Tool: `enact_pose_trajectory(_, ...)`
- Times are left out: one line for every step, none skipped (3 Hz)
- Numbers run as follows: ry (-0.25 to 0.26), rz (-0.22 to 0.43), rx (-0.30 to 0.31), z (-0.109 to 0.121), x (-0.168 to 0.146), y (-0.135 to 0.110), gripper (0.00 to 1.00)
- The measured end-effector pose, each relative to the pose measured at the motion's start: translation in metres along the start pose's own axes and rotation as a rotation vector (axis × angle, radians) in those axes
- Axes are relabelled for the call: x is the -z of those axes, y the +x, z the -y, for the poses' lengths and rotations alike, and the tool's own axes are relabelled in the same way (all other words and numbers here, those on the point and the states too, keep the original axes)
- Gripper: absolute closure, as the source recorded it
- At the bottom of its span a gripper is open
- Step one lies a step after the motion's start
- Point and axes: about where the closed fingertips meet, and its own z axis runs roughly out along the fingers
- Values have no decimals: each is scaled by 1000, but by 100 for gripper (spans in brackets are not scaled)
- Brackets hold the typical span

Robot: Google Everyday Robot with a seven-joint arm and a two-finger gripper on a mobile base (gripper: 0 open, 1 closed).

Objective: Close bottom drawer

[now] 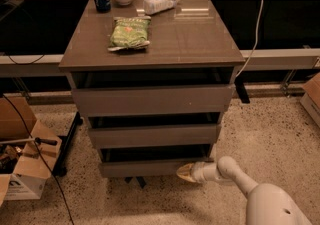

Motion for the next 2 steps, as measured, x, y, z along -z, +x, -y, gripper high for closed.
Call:
enact_pose_trajectory(-4, 2, -1, -2, -3, 0, 11)
enact_pose_trajectory(-8, 3, -1, -3, -5, -1, 0)
